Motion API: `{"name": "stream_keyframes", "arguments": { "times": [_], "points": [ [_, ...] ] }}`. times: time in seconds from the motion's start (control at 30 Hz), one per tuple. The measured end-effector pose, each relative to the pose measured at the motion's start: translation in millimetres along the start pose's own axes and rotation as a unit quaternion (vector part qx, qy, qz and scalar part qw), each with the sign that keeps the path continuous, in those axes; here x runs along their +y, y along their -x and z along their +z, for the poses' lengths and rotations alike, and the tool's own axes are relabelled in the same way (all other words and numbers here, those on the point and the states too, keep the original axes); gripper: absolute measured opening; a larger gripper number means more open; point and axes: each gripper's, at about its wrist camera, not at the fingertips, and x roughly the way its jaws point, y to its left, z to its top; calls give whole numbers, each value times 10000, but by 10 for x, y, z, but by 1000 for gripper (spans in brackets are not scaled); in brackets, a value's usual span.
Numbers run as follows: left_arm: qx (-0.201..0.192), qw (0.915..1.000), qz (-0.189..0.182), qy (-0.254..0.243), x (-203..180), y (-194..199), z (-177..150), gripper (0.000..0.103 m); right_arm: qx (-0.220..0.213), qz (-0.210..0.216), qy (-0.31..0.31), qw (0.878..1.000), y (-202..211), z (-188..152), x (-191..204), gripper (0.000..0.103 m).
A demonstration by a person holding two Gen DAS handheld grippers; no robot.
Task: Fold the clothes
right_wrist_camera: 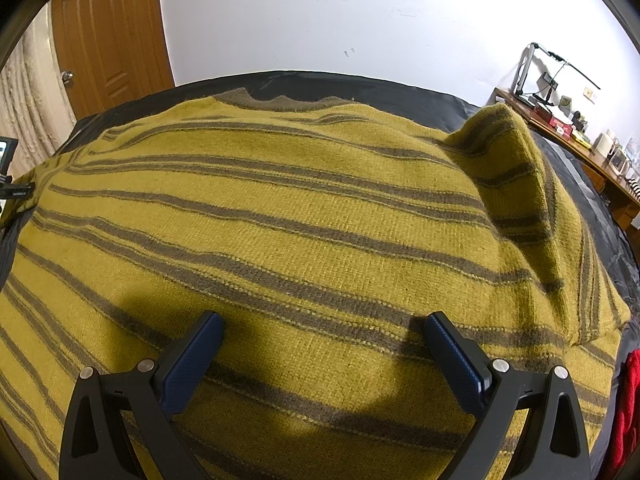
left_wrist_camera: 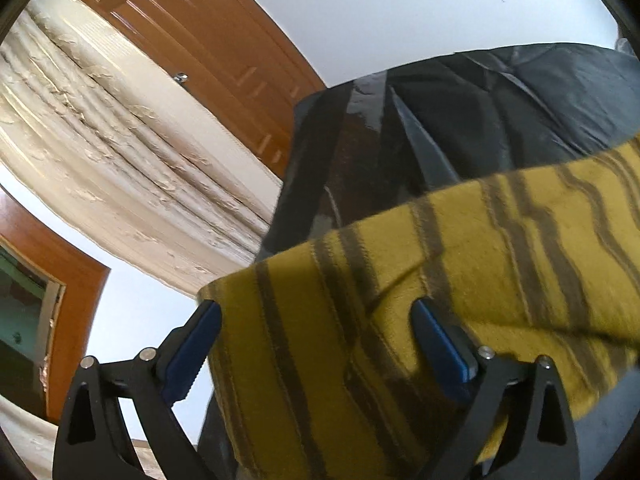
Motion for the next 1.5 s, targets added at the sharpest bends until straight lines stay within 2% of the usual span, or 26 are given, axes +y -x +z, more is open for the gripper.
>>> {"name": "stream_keyframes", "arguments": {
  "times": [0.27,0.37,0.4,0.47,0.57,0.63,0.7,0.8,0.93,1.03,1.23,1.37,1.43,1.5],
  "points": [
    [59,9996,8,266,133,-135,106,103,5,-18,-11,10000,-10,-1,4,102],
    [153,9991,-123,366,138,-96,102,103,6,-19,-12,10000,-7,-5,-1,102],
    [185,9984,-321,437,152,-68,89,103,6,-19,-12,10000,-7,-4,-1,102],
    [250,9912,-1093,706,208,34,33,103,7,-18,-13,10000,-6,-2,1,102],
    [320,9668,-2327,1003,250,209,-61,103,7,-17,-14,10000,-5,-1,5,102],
    [325,9590,-2664,906,175,298,-104,103,6,-17,-16,10000,-4,-1,7,102],
    [326,9573,-2793,675,33,386,-145,103,5,-16,-18,10000,-4,-1,10,102],
    [353,9650,-2579,330,-192,402,-174,103,5,-20,-23,10000,-4,-3,16,102],
    [432,9680,-2440,396,-178,318,-127,103,13,-90,-125,9999,-5,-7,-19,102],
    [477,9725,-2271,214,-138,256,-78,103,21,-148,-208,9997,-7,-5,-48,102],
    [534,9835,-1711,-266,-130,241,-13,103,22,-177,-191,9997,1,-15,-52,102],
    [394,9883,-1183,-879,-124,301,-62,103,21,-177,-190,9997,2,-19,-55,102],
    [395,9879,-1214,-877,-57,271,-76,103,22,-178,-190,9997,1,-15,-51,102],
    [390,9858,-1494,-660,29,234,-101,103,23,-177,-192,9997,0,-12,-50,102]
  ]
}}
